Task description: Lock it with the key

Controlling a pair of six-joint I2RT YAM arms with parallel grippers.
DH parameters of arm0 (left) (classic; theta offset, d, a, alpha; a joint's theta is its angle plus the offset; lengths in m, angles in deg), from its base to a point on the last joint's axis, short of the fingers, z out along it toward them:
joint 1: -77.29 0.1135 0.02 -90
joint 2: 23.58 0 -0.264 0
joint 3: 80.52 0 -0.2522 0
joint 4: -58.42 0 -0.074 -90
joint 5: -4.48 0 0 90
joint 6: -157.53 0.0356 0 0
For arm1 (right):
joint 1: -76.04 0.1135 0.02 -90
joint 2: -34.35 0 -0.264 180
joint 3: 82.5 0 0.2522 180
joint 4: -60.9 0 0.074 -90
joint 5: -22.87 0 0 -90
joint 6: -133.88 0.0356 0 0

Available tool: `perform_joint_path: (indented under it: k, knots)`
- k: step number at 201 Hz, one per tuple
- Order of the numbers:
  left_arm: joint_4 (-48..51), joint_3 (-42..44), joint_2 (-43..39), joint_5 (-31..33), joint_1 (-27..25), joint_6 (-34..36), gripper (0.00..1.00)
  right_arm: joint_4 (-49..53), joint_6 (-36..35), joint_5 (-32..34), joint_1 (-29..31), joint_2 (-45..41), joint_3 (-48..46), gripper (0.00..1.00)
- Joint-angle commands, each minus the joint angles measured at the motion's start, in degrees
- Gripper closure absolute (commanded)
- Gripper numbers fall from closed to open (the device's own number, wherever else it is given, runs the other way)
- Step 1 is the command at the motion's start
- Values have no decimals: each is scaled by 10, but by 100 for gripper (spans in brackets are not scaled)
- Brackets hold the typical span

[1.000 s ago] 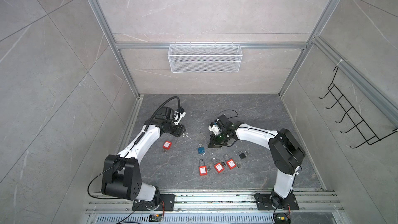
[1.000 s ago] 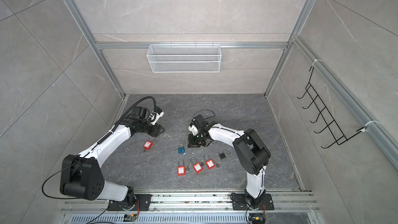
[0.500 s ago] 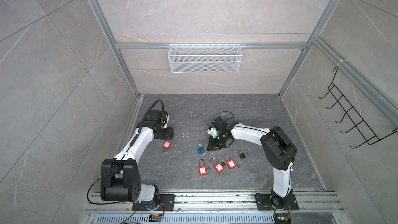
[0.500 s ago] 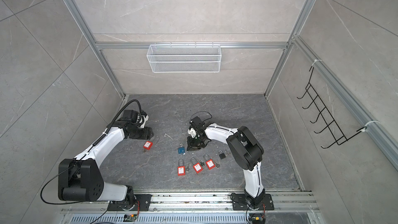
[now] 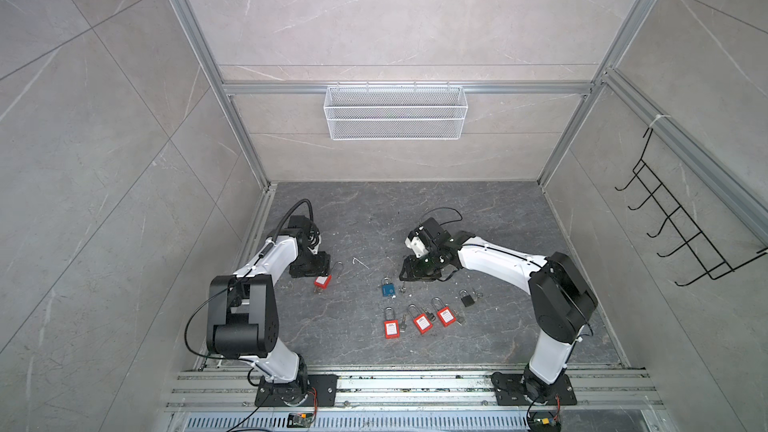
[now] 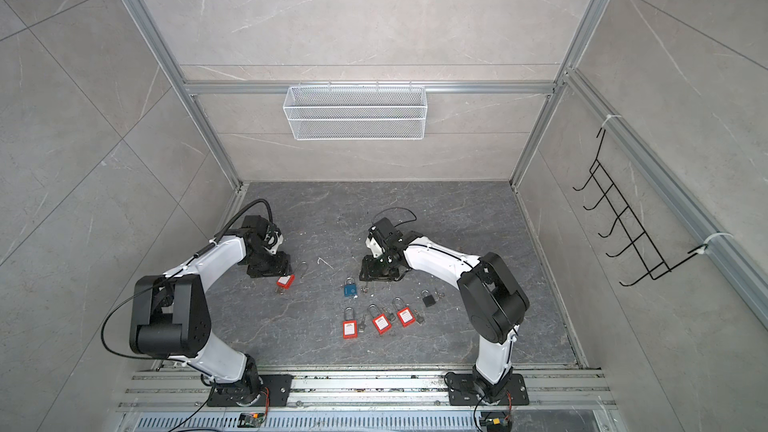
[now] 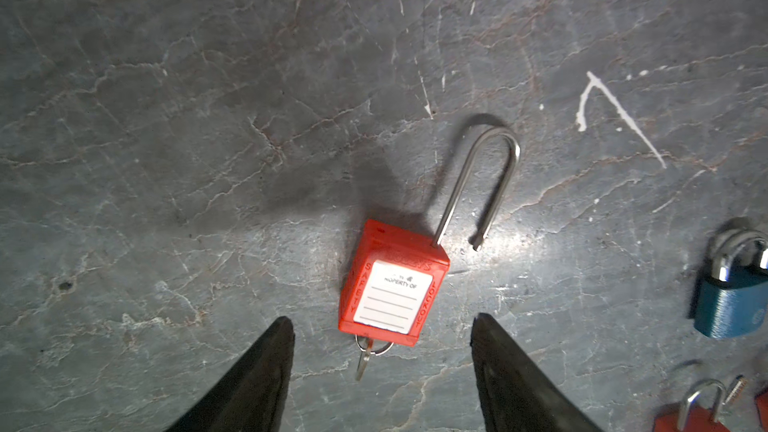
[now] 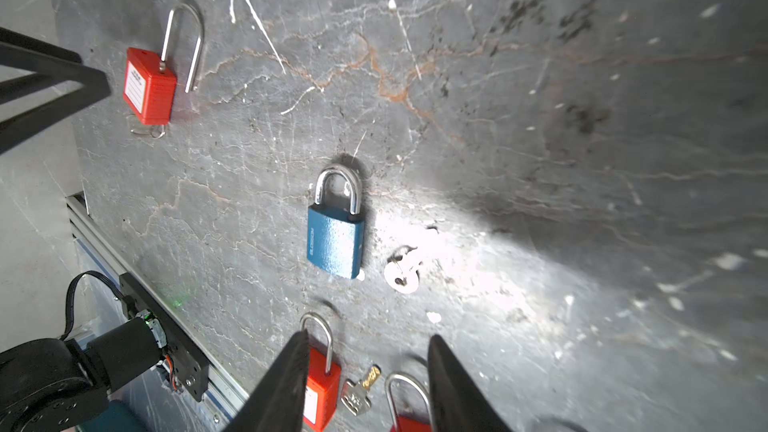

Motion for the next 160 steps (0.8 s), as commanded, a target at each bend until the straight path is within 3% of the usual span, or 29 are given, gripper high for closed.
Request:
perform_joint_path:
  k: [1, 66, 109, 160]
  knots:
    - [9, -18, 17, 3, 2, -20, 30, 12, 0, 35, 3, -27, -21, 51]
    - [-6, -10, 43, -62, 0, -59, 30, 14, -2, 54, 2, -51, -43, 50]
    - [-26, 7, 16, -116, -18, -113, 30, 16, -10, 60, 3, -57, -33, 50]
    - [-117, 60, -32, -172, -83, -221, 30, 10, -99, 61, 3, -83, -5, 50]
